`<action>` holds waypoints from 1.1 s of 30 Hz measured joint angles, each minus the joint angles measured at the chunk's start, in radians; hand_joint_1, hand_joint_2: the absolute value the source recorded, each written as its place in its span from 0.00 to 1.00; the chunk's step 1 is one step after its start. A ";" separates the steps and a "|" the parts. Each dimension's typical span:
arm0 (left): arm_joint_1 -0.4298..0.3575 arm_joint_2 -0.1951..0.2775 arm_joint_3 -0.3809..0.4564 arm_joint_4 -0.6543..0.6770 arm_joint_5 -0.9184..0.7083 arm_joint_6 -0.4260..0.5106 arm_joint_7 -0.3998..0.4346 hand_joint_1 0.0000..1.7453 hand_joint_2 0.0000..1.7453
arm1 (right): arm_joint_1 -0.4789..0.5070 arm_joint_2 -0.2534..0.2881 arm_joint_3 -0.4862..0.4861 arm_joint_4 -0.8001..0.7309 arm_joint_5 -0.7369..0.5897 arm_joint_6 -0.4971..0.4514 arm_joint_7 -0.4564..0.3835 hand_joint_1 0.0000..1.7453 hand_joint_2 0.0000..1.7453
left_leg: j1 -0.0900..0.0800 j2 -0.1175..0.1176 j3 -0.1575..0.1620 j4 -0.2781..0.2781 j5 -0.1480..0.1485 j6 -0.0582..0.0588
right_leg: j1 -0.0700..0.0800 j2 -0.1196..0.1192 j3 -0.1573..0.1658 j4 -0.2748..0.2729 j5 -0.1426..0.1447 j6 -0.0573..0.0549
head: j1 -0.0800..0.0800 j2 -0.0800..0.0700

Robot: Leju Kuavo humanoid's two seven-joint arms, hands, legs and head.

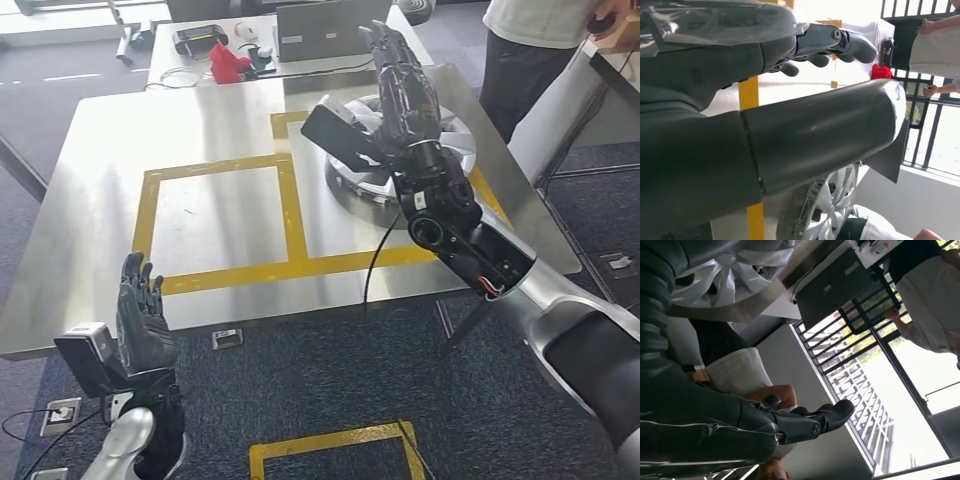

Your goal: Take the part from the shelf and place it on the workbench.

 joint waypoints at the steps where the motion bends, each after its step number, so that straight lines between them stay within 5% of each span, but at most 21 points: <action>1: -0.001 -0.002 0.000 0.000 0.000 -0.001 0.000 0.00 0.00 | 0.000 -0.001 -0.001 -0.001 0.001 0.000 0.000 0.00 1.00 | 0.004 0.002 -0.003 -0.007 0.008 0.006 | 0.000 0.000 -0.009 0.020 -0.021 0.004 | 0.002 0.000; 4: -0.003 -0.005 0.000 0.000 0.000 -0.004 0.000 0.00 0.00 | 0.002 -0.005 -0.003 -0.002 0.003 0.000 0.001 0.00 1.00 | 0.009 0.005 -0.024 -0.013 0.029 0.015 | -0.004 0.000 -0.073 0.199 -0.142 0.017 | 0.015 0.000; 6: -0.002 -0.005 0.000 0.000 0.000 -0.004 0.000 0.00 0.00 | 0.008 -0.008 -0.003 -0.002 0.004 0.000 0.002 0.00 1.00 | 0.010 0.005 -0.045 -0.009 0.041 0.012 | -0.010 0.000 -0.097 0.294 -0.177 0.026 | 0.023 0.000; 8: -0.001 -0.005 0.000 0.000 0.000 -0.004 0.000 0.00 0.00 | 0.012 -0.008 -0.003 -0.003 0.004 0.000 0.003 0.00 1.00 | 0.015 0.005 -0.064 0.000 0.049 0.005 | -0.015 -0.002 -0.047 0.238 -0.139 0.034 | 0.028 0.000; 10: -0.002 -0.006 0.000 0.000 0.000 -0.004 0.000 0.00 0.00 | 0.011 -0.008 -0.004 -0.004 0.004 0.000 0.002 0.00 1.00 | 0.018 0.005 -0.081 0.012 0.055 -0.005 | -0.018 -0.003 0.043 0.090 -0.093 0.042 | 0.034 0.000; 12: -0.003 -0.006 0.000 0.000 0.000 -0.004 0.000 0.00 0.00 | 0.012 -0.009 -0.006 -0.006 0.004 0.000 0.002 0.00 1.00 | 0.017 0.005 -0.093 0.020 0.064 -0.017 | -0.015 0.000 0.087 0.007 -0.080 0.037 | 0.037 0.000; 15: -0.002 -0.005 0.000 0.000 0.000 -0.005 -0.001 0.00 0.00 | 0.013 -0.009 -0.007 -0.007 0.004 0.000 0.002 0.00 1.00 | 0.017 0.004 -0.102 0.019 0.074 -0.034 | -0.013 0.001 0.079 -0.003 -0.067 0.013 | 0.028 0.000; 17: -0.002 -0.005 0.000 0.000 0.000 -0.005 -0.002 0.00 0.00 | 0.013 -0.009 -0.007 -0.008 0.004 0.000 0.001 0.00 1.00 | 0.018 0.004 -0.128 0.075 0.023 -0.044 | -0.017 -0.001 0.067 -0.008 -0.053 -0.006 | 0.016 0.000; 20: -0.001 -0.003 0.000 0.000 0.001 -0.008 -0.002 0.00 0.00 | 0.013 -0.010 -0.007 -0.009 0.004 0.001 0.000 0.00 1.00 | 0.019 0.003 -0.198 0.288 -0.098 -0.052 | -0.015 -0.005 0.046 -0.006 -0.039 -0.020 | 0.001 0.000; 22: 0.001 -0.002 0.000 0.000 0.002 -0.009 -0.003 0.00 0.00 | 0.015 -0.011 -0.006 -0.009 0.004 0.001 0.000 0.00 1.00 | 0.019 0.003 -0.194 0.332 -0.103 -0.048 | -0.011 -0.005 0.037 -0.001 -0.036 -0.021 | -0.001 0.000; 25: 0.000 -0.002 0.000 0.000 0.002 -0.011 -0.005 0.00 0.00 | 0.015 -0.011 -0.006 -0.011 0.004 0.002 0.000 0.00 1.00 | 0.011 0.000 -0.077 0.147 -0.020 -0.021 | -0.003 -0.003 0.033 0.005 -0.034 -0.020 | -0.003 0.000; 27: -0.001 -0.001 0.000 0.000 0.002 -0.011 -0.006 0.00 0.00 | 0.013 -0.011 -0.007 -0.013 0.004 0.002 0.002 0.00 1.00 | 0.003 -0.003 -0.026 0.046 0.002 -0.006 | -0.002 -0.003 0.027 0.005 -0.027 -0.012 | 0.000 0.000; 30: -0.001 0.000 0.000 0.000 0.002 -0.011 -0.004 0.00 0.00 | 0.013 -0.012 -0.007 -0.013 0.004 0.005 0.006 0.00 1.00 | 0.001 -0.001 -0.023 0.015 0.009 0.000 | -0.007 -0.003 0.019 0.004 -0.019 0.007 | 0.002 0.000; 33: -0.003 -0.002 0.000 0.000 0.002 -0.011 -0.002 0.00 0.00 | 0.012 -0.014 -0.007 -0.014 0.004 0.007 0.008 0.00 1.00 | 0.010 0.006 -0.034 -0.009 0.034 0.012 | -0.006 -0.002 -0.020 0.098 -0.104 0.021 | 0.012 0.000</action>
